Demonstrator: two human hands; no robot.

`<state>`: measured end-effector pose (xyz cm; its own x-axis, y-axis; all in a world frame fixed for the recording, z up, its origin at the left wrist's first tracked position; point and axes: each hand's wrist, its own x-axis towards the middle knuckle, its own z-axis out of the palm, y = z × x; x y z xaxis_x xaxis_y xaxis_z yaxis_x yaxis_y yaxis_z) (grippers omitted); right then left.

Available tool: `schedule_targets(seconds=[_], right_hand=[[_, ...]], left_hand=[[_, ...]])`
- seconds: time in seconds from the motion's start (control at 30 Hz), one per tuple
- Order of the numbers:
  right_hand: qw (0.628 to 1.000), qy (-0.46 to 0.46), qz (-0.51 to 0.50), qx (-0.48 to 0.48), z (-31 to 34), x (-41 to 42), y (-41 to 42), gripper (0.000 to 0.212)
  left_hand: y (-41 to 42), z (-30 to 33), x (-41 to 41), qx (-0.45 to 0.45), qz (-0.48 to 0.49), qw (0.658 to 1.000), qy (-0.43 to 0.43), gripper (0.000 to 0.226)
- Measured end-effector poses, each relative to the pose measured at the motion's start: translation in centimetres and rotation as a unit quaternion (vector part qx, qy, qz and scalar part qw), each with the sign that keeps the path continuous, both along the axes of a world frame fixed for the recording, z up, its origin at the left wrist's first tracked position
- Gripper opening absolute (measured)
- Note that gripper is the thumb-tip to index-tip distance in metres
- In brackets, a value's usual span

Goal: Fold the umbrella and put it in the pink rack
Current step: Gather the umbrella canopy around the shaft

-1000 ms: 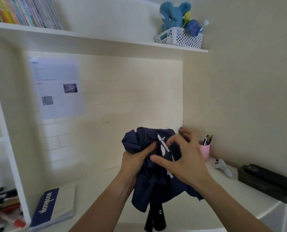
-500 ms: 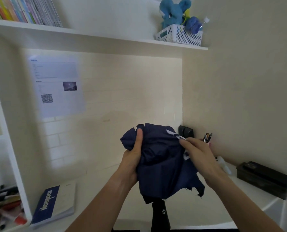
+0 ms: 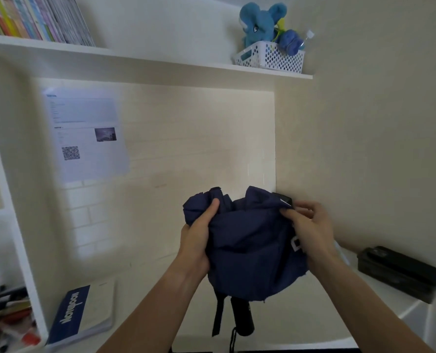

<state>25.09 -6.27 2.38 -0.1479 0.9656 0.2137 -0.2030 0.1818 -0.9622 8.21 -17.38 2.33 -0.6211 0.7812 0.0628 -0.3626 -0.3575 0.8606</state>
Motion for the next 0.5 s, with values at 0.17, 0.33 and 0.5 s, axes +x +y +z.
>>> schedule_targets(seconds=[0.17,0.33,0.5], right_hand=[[0.985,0.014,0.124,0.121,1.8,1.0,-1.9,0.065],[0.95,-0.165,0.229,0.134,2.4,-1.4,-2.6,0.117],[0.973,-0.026,0.224,0.054,0.8,-3.7,-2.6,0.061]], left_hand=[[0.1,0.1,0.6,-0.019,0.046,0.998,0.027,0.039],[0.5,0.3,1.8,-0.025,0.038,0.997,0.062,0.04],[0.8,0.8,3.7,-0.024,0.006,0.998,0.058,0.057]])
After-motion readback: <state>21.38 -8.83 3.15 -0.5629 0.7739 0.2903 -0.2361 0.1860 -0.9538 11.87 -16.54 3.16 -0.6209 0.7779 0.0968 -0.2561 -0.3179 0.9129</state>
